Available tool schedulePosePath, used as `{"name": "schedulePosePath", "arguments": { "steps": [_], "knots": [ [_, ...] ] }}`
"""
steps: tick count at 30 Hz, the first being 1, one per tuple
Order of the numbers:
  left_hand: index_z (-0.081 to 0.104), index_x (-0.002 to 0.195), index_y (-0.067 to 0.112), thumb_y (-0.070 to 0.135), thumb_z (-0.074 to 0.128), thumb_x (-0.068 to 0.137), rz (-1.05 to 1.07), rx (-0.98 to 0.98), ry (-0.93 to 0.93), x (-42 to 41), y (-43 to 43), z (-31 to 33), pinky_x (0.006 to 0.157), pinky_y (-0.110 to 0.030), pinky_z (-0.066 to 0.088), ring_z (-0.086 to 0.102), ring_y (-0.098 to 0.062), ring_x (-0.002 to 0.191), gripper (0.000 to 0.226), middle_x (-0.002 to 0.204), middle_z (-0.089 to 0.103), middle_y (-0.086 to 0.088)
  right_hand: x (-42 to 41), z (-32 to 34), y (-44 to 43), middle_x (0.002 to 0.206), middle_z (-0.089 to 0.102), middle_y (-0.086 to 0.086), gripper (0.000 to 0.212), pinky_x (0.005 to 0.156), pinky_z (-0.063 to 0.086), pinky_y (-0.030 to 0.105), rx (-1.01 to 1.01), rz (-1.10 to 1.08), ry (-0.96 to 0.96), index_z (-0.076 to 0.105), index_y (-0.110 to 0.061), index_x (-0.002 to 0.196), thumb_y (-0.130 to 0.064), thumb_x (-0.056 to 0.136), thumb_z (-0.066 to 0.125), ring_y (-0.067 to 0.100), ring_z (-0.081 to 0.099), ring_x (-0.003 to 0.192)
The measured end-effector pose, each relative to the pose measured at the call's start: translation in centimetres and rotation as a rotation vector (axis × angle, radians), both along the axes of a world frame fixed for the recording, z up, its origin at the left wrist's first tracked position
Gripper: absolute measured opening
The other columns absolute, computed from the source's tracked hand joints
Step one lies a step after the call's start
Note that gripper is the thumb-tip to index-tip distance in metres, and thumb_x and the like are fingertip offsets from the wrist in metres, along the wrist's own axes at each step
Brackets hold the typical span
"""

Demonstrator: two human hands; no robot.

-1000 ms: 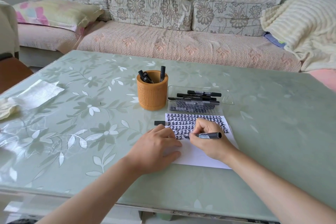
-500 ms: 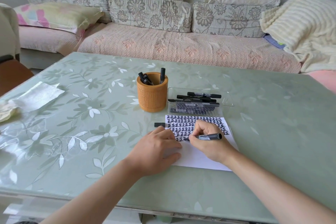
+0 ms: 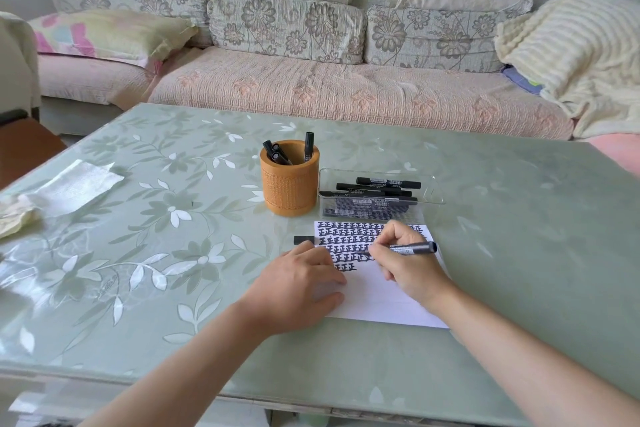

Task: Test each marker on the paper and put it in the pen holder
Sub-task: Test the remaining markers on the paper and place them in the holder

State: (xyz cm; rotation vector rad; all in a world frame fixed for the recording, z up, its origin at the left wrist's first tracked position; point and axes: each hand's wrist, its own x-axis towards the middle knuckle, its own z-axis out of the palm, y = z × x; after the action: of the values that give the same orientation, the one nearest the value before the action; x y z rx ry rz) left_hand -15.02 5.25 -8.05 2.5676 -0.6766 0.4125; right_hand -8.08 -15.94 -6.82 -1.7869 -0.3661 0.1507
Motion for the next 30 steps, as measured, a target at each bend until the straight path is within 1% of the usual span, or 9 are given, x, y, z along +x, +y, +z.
{"name": "schedulePosePath", "arguments": {
  "steps": [4, 8, 11, 14, 18, 22, 26, 28, 30],
  "knots": [
    [0.069, 0.100, 0.034, 0.043, 0.058, 0.086, -0.035, -0.029, 0.039, 0.5, 0.3, 0.5, 0.073, -0.029, 0.047, 0.050, -0.011, 0.087, 0.021, 0.092, 0.057, 0.013, 0.0, 0.5, 0.0, 0.055, 0.055, 0.000, 0.009, 0.044, 0.036, 0.020, 0.055, 0.010, -0.001, 0.063, -0.011, 0.088, -0.003, 0.090, 0.066, 0.016, 0.046, 0.048],
    [0.066, 0.098, 0.027, 0.030, 0.056, 0.089, 0.051, -0.085, -0.024, 1.3, 0.9, 1.1, 0.072, -0.030, 0.047, 0.050, -0.010, 0.087, 0.014, 0.091, 0.056, 0.013, 0.4, 1.7, 0.0, 0.053, 0.053, 0.003, 0.023, 0.047, 0.037, 0.024, -0.004, 0.047, -0.061, 0.071, -0.026, 0.096, -0.005, 0.094, 0.061, 0.016, 0.047, 0.048],
    [0.064, 0.098, 0.022, 0.022, 0.057, 0.089, 0.243, -0.090, -0.087, 2.2, 1.8, 1.5, 0.072, -0.034, 0.050, 0.052, -0.014, 0.091, 0.012, 0.093, 0.058, 0.008, 0.5, 2.7, 0.0, 0.074, 0.064, 0.002, 0.036, 0.048, 0.041, 0.029, -0.020, 0.132, -0.042, 0.067, -0.027, 0.110, 0.002, 0.097, 0.050, 0.018, 0.053, 0.055],
    [0.064, 0.108, 0.021, 0.018, 0.060, 0.089, 0.384, -0.031, -0.029, 2.9, 2.5, 1.4, 0.079, -0.035, 0.049, 0.050, -0.018, 0.100, 0.020, 0.106, 0.059, 0.005, 0.6, 3.4, 0.2, 0.099, 0.064, 0.006, 0.049, 0.054, 0.048, 0.033, -0.002, 0.233, 0.023, 0.061, -0.025, 0.123, 0.011, 0.098, 0.039, 0.020, 0.060, 0.067],
    [0.061, 0.120, 0.024, 0.031, 0.056, 0.092, 0.429, 0.046, 0.125, 3.2, 2.8, 1.0, 0.089, -0.037, 0.045, 0.043, -0.018, 0.110, 0.029, 0.117, 0.055, 0.006, 0.4, 4.1, 0.5, 0.103, 0.061, 0.007, 0.036, 0.058, 0.052, 0.033, 0.049, 0.241, 0.141, 0.064, -0.024, 0.117, -0.005, 0.104, 0.037, 0.022, 0.063, 0.069],
    [0.066, 0.110, 0.025, 0.033, 0.059, 0.092, 0.416, 0.034, 0.153, 3.4, 2.7, 1.0, 0.088, -0.034, 0.043, 0.044, -0.017, 0.103, 0.021, 0.107, 0.055, 0.006, 0.9, 3.7, 0.6, 0.094, 0.057, 0.001, 0.024, 0.048, 0.045, 0.030, -0.121, 0.204, 0.002, 0.059, -0.028, 0.092, -0.004, 0.094, 0.057, 0.018, 0.056, 0.059],
    [0.065, 0.099, 0.024, 0.025, 0.062, 0.090, 0.444, -0.051, 0.094, 3.5, 2.9, 1.7, 0.073, -0.032, 0.044, 0.051, -0.018, 0.092, 0.010, 0.089, 0.054, 0.009, 1.2, 3.3, 0.7, 0.094, 0.063, -0.010, 0.033, 0.070, 0.052, 0.034, -0.248, 0.110, -0.117, 0.059, -0.039, 0.088, -0.008, 0.083, 0.070, 0.011, 0.054, 0.066],
    [0.065, 0.097, 0.024, 0.023, 0.065, 0.089, 0.438, -0.103, 0.055, 3.5, 3.0, 2.2, 0.069, -0.029, 0.041, 0.053, -0.016, 0.086, 0.008, 0.085, 0.055, 0.010, 1.3, 3.3, 0.7, 0.095, 0.067, -0.016, 0.029, 0.079, 0.048, 0.020, -0.339, 0.046, -0.181, 0.065, -0.038, 0.096, -0.011, 0.085, 0.070, -0.004, 0.058, 0.076],
    [0.065, 0.096, 0.025, 0.022, 0.066, 0.087, 0.413, -0.146, 0.030, 3.4, 3.0, 2.6, 0.069, -0.027, 0.043, 0.053, -0.013, 0.082, 0.009, 0.086, 0.058, 0.011, 1.5, 3.4, 0.7, 0.102, 0.070, -0.018, 0.023, 0.086, 0.044, 0.016, -0.444, -0.001, -0.251, 0.071, -0.032, 0.104, -0.016, 0.088, 0.067, -0.005, 0.060, 0.093]
  ]
}}
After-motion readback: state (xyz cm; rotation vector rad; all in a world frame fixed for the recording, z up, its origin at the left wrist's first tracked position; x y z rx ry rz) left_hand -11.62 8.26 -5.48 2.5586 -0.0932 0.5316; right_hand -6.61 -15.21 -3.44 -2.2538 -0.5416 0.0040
